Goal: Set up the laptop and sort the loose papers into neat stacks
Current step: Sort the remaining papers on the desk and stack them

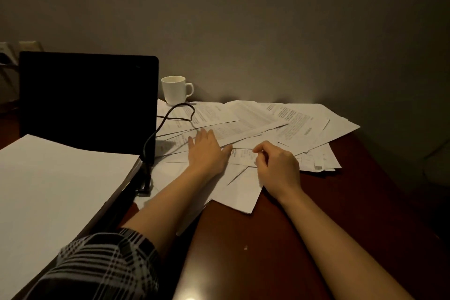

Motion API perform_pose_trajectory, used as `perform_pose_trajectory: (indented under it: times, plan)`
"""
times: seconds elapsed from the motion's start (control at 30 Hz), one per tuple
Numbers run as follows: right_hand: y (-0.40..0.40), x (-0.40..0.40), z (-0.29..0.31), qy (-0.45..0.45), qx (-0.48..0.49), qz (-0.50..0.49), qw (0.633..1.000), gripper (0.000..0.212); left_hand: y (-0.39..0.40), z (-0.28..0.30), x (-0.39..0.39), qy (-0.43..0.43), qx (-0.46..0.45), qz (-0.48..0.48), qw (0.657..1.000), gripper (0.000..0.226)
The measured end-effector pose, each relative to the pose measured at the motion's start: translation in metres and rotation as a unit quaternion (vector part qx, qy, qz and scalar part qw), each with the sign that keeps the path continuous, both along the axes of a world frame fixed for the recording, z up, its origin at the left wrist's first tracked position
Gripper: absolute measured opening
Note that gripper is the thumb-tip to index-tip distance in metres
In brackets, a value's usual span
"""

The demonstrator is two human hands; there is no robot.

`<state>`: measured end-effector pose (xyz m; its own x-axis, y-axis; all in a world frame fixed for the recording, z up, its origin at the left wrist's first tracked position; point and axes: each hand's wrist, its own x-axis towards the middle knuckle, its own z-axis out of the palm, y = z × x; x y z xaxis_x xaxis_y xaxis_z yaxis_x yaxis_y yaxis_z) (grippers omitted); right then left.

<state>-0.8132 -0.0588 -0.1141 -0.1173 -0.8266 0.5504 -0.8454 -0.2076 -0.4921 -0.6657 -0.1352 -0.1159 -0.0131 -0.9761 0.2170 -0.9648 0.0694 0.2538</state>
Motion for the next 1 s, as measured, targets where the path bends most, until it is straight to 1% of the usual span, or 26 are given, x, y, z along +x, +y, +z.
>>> perform_pose_trajectory:
  times: [0.03,0.1,0.17,0.2,0.27,0.33,0.4,0.43,0.5,0.57,0.63,0.67,0.73,0.77,0.8,0.83,0.87,0.9,0.93,0.97,1.0]
  plan:
    - [-0.003,0.0,0.0,-0.005,-0.003,0.0,1.0,0.018,-0.004,0.001,0.0,-0.014,0.004,0.001,1.0,0.062]
    - [-0.008,-0.001,0.0,-0.018,-0.009,-0.004,1.0,0.017,-0.01,0.007,-0.003,-0.094,0.007,-0.016,0.995,0.054]
    - [-0.01,-0.002,-0.002,-0.045,-0.01,-0.003,0.999,0.017,-0.013,0.017,-0.004,-0.171,0.0,-0.059,0.983,0.047]
    - [-0.011,-0.002,-0.002,-0.06,-0.01,0.0,0.998,0.017,-0.014,0.022,-0.004,-0.193,-0.006,-0.087,0.977,0.042]
    - [-0.013,-0.004,-0.004,-0.095,-0.012,0.003,0.995,0.018,-0.016,0.026,-0.004,-0.211,-0.03,-0.129,0.969,0.034]
    - [-0.013,-0.004,-0.004,-0.126,-0.014,0.006,0.992,0.019,-0.014,0.025,-0.004,-0.211,-0.062,-0.135,0.966,0.031]
    - [-0.014,-0.004,-0.004,-0.161,-0.015,0.011,0.987,0.02,-0.01,0.017,-0.003,-0.18,-0.112,-0.112,0.971,0.03]
    - [-0.015,-0.004,-0.003,-0.183,-0.015,0.011,0.983,0.02,-0.008,0.012,-0.001,-0.149,-0.138,-0.095,0.974,0.03]
    - [-0.015,-0.005,-0.002,-0.234,-0.01,0.007,0.972,0.02,-0.005,0.004,0.005,-0.068,-0.172,-0.069,0.98,0.029]
    - [-0.012,-0.005,0.003,-0.299,0.002,0.004,0.954,0.018,0.003,0.0,0.007,0.026,-0.226,-0.081,0.97,0.029]
    - [-0.008,-0.005,0.01,-0.398,0.035,0.025,0.916,0.016,0.017,0.004,0.004,0.055,-0.317,-0.143,0.936,0.035]
    - [-0.007,-0.006,0.013,-0.446,0.058,0.037,0.892,0.022,0.027,0.007,-0.001,0.062,-0.34,-0.19,0.919,0.037]
    - [-0.008,-0.009,0.017,-0.508,0.095,0.04,0.855,0.037,0.048,0.008,-0.018,0.053,-0.329,-0.29,0.897,0.034]
    - [-0.009,-0.011,0.018,-0.509,0.112,0.024,0.853,0.045,0.055,0.007,-0.025,0.03,-0.308,-0.323,0.894,0.032]
    - [-0.01,-0.013,0.018,-0.501,0.127,0.001,0.856,0.045,0.06,0.008,-0.03,0.008,-0.286,-0.343,0.895,0.029]
    - [-0.011,-0.016,0.018,-0.486,0.138,-0.028,0.862,0.036,0.061,0.006,-0.032,-0.005,-0.276,-0.357,0.892,0.028]
    - [-0.012,-0.018,0.016,-0.464,0.149,-0.056,0.871,0.028,0.059,0.006,-0.03,-0.002,-0.286,-0.37,0.884,0.029]
    - [-0.012,-0.02,0.015,-0.444,0.158,-0.081,0.878,0.029,0.056,0.008,-0.027,0.025,-0.29,-0.381,0.878,0.034]
    - [-0.012,-0.023,0.013,-0.437,0.157,-0.101,0.88,0.034,0.054,0.012,-0.023,0.063,-0.284,-0.38,0.878,0.044]
    - [-0.011,-0.024,0.012,-0.439,0.145,-0.117,0.879,0.037,0.053,0.019,-0.02,0.096,-0.275,-0.354,0.888,0.055]
    - [-0.01,-0.024,0.012,-0.44,0.125,-0.134,0.879,0.036,0.051,0.024,-0.016,0.111,-0.258,-0.304,0.91,0.059]
